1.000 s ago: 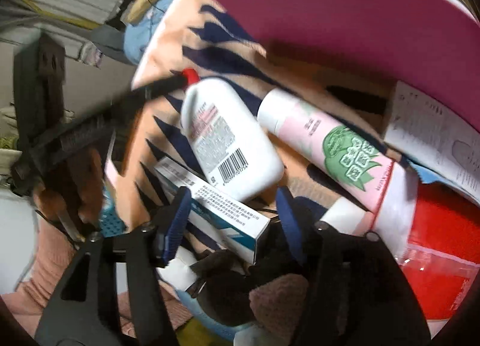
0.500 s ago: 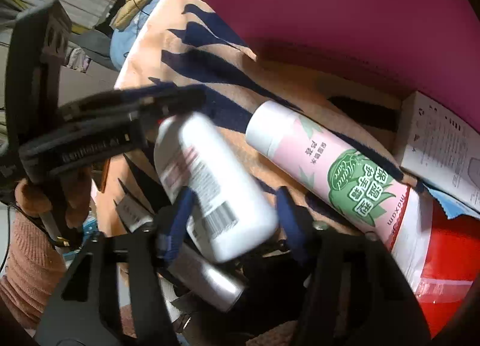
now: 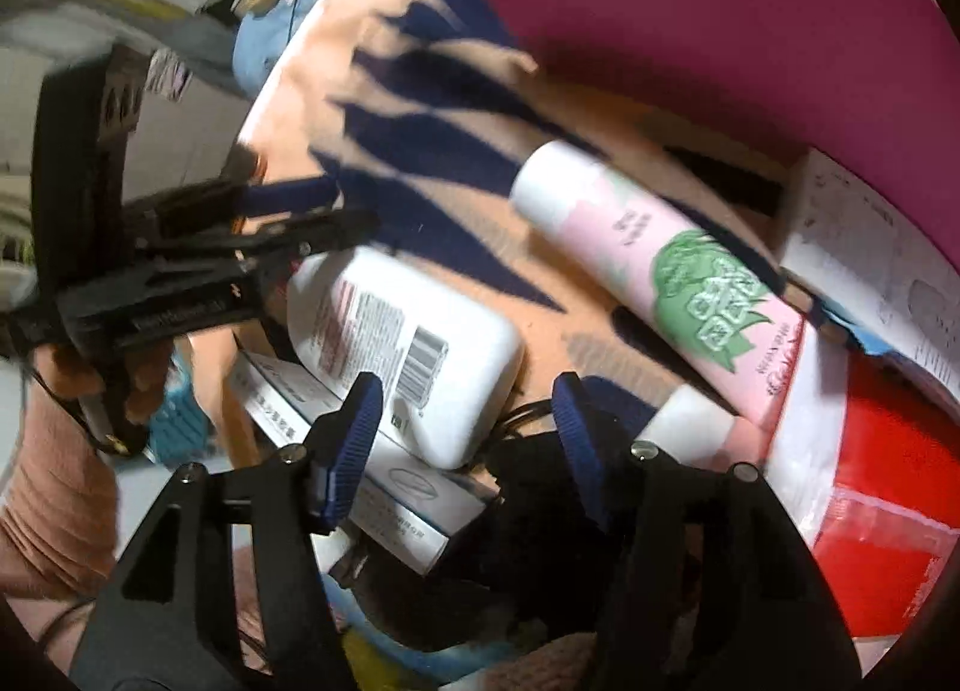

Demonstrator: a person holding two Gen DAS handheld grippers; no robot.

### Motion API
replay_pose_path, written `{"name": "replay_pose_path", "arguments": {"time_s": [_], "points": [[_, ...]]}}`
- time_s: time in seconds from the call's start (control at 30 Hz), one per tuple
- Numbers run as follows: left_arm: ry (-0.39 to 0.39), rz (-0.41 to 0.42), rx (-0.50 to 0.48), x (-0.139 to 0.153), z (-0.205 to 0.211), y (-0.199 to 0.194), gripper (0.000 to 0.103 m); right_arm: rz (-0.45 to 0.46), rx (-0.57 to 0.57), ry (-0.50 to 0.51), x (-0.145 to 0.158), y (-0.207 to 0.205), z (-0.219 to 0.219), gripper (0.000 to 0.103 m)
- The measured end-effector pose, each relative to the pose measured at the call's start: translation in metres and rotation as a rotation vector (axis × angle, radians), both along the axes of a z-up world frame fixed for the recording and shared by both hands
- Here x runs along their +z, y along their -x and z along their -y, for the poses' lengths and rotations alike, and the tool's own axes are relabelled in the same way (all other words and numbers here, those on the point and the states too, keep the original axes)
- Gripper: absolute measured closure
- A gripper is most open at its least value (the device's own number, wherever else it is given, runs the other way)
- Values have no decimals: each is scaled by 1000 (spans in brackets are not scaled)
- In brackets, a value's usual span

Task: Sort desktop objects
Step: 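Lift the white bottle and tip it onto its side with both grippers, then carry the white bottle over the magenta box with both grippers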

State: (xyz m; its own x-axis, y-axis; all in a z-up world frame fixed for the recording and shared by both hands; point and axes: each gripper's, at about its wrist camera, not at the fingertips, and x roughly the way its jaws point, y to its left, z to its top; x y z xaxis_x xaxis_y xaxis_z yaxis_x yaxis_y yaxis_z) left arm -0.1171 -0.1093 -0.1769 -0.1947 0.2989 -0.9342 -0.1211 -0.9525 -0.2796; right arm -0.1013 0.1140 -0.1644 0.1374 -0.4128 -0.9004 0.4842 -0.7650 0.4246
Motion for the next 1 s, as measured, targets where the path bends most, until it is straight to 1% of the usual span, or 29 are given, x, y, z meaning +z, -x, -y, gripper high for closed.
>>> {"name": "replay_pose_path", "arguments": {"time_s": [0.07,0.17,0.3,0.4,0.53,0.57,0.63,0.7,0.8,0.83,0.87,0.93,1.0], "points": [[-14,-2,23,3,7,-4,50,10,22,22,-3,-1,6,42],[-42,-8,52,8,19,-14,50,10,19,26,-6,-2,7,42],[-80,14,82,3,31,-27,50,9,12,46,-6,-2,5,42],[-122,22,100,1,31,-35,50,2,13,42,-5,-3,7,42],[-134,30,99,4,31,-43,49,-2,12,39,-8,-3,12,42],[-138,34,97,8,32,-45,44,-3,12,38,-8,-3,12,42],[-149,45,103,5,34,-48,38,-4,12,35,-9,-2,13,42],[-172,47,115,3,38,-50,38,-7,14,34,-9,-1,12,42],[-184,44,109,2,34,-49,37,-15,22,35,-9,-1,13,42],[-181,46,103,1,32,-49,34,-17,24,35,-9,-1,13,42],[-173,46,98,0,30,-49,32,-19,26,36,-9,-1,12,42],[-162,38,94,2,28,-51,32,-21,26,43,-8,0,11,42],[-170,42,106,1,30,-53,32,-20,20,51,-9,1,12,43]]}}
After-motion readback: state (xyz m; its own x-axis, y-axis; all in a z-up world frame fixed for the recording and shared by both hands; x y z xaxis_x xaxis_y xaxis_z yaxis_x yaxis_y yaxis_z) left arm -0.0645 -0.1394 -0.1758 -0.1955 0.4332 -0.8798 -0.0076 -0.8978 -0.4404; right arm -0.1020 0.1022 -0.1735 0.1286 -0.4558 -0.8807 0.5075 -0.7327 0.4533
